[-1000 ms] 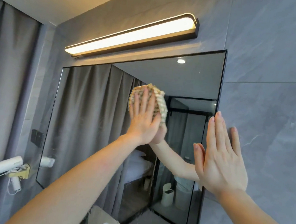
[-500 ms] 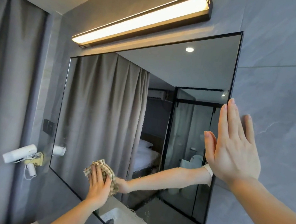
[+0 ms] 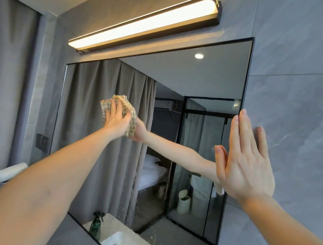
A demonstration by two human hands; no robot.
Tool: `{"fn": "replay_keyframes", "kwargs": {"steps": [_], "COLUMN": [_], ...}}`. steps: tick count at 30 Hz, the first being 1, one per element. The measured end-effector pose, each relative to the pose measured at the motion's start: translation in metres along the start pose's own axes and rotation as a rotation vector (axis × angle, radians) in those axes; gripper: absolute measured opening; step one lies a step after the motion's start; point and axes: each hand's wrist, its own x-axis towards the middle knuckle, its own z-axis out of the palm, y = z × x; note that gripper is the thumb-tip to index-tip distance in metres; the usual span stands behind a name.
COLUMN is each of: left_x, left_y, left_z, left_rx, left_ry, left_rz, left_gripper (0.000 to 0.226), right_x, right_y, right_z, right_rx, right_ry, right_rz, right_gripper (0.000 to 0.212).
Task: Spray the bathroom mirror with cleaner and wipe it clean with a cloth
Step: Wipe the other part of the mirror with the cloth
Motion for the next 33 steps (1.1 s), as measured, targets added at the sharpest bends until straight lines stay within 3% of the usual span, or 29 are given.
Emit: {"fn": "replay_keyframes", "kwargs": {"steps": [3, 6, 14, 21, 28, 33], "left_x": [-0.008, -0.019, -0.103, -0.106, -0.03, -0.04], "left_y": [0.012, -0.025, -0.179, -0.177, -0.051, 0.018], "left_z": [0.014, 0.031, 0.077, 0.078, 0.028, 0.037], "left_rx": [-0.016, -0.036, -0.061, -0.12, -0.095, 0.046], "left_ry": [0.085, 0.112, -0.063, -0.114, 0.047, 0.107], "left_rz": [-0.007, -0.017, -0.358, -0.502, -0.158, 0.195], "left_gripper": [0.069, 0.069, 0.072, 0.073, 0.071, 0.078], "right_x": [0.0, 0.0, -0.001, -0.001, 0.0, 0.0], "right_y": [0.0, -0.001, -0.001, -0.001, -0.002, -0.001], "right_z": [0.0, 0.0, 0.001, -0.001, -0.001, -0.001], "right_rx": [0.004, -0.002, 0.017, 0.003, -0.005, -0.009], "right_ry": [-0.002, 0.0, 0.015, -0.017, -0.018, -0.024], "right_rz": [0.001, 0.012, 0.012, 0.016, 0.013, 0.017], "right_gripper": [0.075, 0.075, 0.075, 0.075, 0.075, 0.075]}}
